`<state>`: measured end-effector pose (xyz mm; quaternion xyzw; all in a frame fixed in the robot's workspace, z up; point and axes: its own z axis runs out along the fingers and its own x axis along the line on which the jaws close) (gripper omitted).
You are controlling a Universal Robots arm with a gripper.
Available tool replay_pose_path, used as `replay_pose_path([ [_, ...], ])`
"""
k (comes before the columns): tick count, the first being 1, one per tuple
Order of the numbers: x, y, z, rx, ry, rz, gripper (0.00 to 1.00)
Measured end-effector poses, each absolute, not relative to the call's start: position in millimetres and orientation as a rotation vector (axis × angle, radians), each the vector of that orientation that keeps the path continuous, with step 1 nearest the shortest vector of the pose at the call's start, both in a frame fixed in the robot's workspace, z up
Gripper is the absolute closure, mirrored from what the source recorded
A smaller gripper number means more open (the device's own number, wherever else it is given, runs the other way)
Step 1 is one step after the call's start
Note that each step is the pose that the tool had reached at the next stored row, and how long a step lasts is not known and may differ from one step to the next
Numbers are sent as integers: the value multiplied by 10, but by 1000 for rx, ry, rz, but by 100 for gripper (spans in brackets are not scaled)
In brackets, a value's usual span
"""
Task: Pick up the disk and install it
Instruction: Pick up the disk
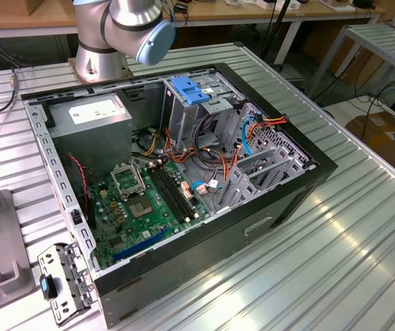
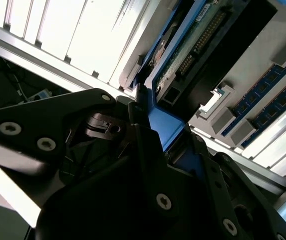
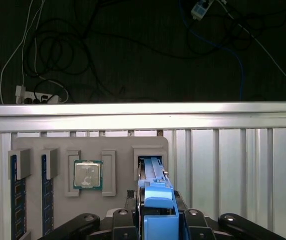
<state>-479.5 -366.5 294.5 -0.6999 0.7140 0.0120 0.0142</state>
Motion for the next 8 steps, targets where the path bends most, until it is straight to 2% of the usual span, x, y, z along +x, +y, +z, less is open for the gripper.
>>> replay_pose_path([
  [8,-4795,-3665,2974,-2179,2223,38,63],
])
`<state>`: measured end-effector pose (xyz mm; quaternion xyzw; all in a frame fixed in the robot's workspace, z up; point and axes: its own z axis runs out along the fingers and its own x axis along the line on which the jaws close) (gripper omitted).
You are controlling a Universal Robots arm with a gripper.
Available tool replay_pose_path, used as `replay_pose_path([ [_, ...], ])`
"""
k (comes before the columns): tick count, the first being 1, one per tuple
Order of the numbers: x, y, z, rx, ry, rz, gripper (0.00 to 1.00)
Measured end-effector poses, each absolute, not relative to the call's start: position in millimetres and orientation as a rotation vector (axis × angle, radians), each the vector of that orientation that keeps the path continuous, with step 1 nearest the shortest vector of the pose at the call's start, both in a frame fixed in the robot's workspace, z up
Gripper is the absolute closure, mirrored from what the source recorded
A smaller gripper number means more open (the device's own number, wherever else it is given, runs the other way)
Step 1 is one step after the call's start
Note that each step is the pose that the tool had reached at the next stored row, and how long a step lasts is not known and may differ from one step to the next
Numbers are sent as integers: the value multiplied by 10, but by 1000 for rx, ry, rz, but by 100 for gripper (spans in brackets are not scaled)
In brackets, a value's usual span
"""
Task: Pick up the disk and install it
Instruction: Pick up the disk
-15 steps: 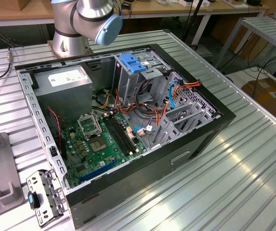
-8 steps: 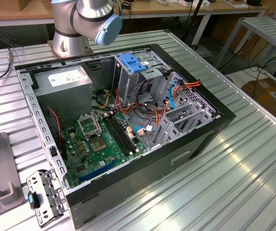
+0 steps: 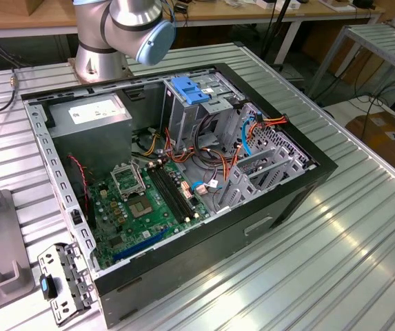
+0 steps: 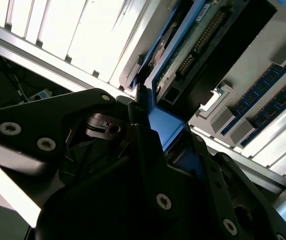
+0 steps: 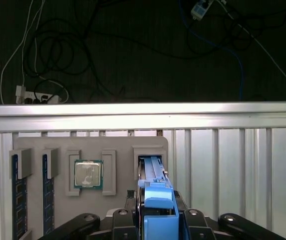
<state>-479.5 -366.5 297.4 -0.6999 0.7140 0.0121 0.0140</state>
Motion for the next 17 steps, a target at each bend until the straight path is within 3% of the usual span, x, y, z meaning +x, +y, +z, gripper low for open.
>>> replay_pose_path([
  [17,-4795,-3665,2955,-2179,2224,38,63],
])
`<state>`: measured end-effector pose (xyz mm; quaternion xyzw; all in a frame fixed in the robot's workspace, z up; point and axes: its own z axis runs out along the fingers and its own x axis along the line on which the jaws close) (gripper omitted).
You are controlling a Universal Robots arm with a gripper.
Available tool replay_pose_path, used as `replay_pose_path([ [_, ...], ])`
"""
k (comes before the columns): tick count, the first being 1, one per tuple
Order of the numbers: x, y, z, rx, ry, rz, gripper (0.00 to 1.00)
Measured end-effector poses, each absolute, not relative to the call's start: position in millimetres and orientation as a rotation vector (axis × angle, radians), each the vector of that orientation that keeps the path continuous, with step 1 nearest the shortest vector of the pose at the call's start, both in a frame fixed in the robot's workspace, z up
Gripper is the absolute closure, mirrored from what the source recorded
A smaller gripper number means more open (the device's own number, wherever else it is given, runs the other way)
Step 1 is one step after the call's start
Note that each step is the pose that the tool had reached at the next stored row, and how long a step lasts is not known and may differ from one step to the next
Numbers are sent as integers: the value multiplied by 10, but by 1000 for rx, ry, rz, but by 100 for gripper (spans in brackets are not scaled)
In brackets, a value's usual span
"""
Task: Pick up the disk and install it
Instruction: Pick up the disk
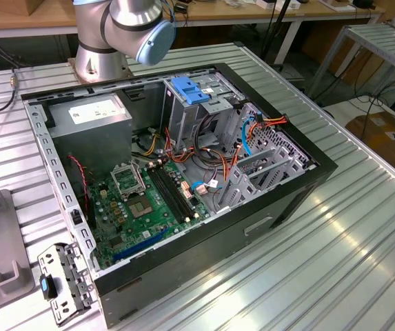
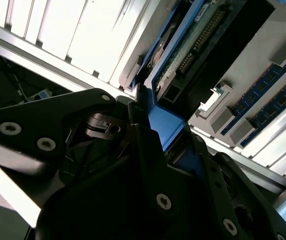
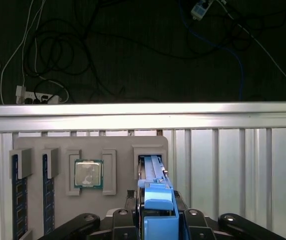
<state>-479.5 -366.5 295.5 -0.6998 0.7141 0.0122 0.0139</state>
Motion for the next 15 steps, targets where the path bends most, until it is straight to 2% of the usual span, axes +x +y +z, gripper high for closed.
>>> replay_pose_path([
  [15,-4794,-3662,2928,-2179,2223,38,63],
])
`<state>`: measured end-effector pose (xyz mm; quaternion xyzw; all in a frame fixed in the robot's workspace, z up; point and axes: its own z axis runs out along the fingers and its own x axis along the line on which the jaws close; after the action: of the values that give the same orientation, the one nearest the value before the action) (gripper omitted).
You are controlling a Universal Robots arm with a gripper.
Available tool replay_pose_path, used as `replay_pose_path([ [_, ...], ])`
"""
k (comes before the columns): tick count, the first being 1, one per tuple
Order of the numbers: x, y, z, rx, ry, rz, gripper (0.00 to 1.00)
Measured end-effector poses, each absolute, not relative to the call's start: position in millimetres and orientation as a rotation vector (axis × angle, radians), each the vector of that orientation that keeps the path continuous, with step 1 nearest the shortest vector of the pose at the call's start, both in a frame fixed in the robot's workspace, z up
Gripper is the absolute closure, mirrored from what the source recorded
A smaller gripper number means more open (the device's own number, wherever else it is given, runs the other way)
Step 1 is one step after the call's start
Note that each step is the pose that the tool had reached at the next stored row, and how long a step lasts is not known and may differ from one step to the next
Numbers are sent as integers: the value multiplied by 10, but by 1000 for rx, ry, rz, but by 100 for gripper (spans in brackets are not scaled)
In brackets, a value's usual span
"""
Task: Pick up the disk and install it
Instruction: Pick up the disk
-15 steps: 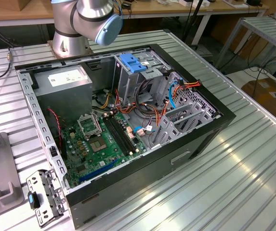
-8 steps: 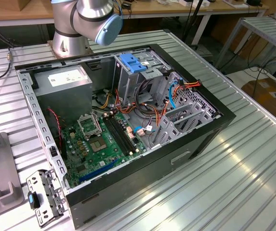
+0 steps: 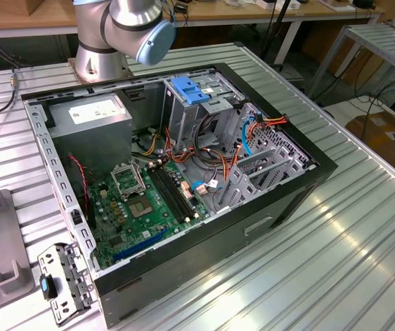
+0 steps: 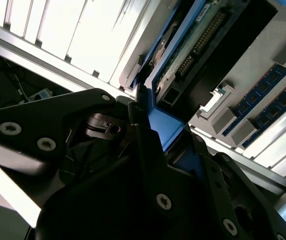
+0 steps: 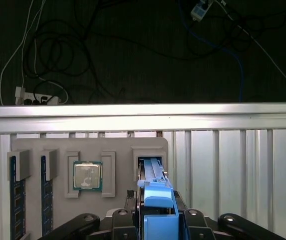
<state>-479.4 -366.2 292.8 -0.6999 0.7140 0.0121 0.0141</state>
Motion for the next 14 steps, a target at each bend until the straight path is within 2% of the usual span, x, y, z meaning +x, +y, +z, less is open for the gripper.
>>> replay_pose_path([
  [14,-4792,-3662,2960,-2179,2224,37,63],
])
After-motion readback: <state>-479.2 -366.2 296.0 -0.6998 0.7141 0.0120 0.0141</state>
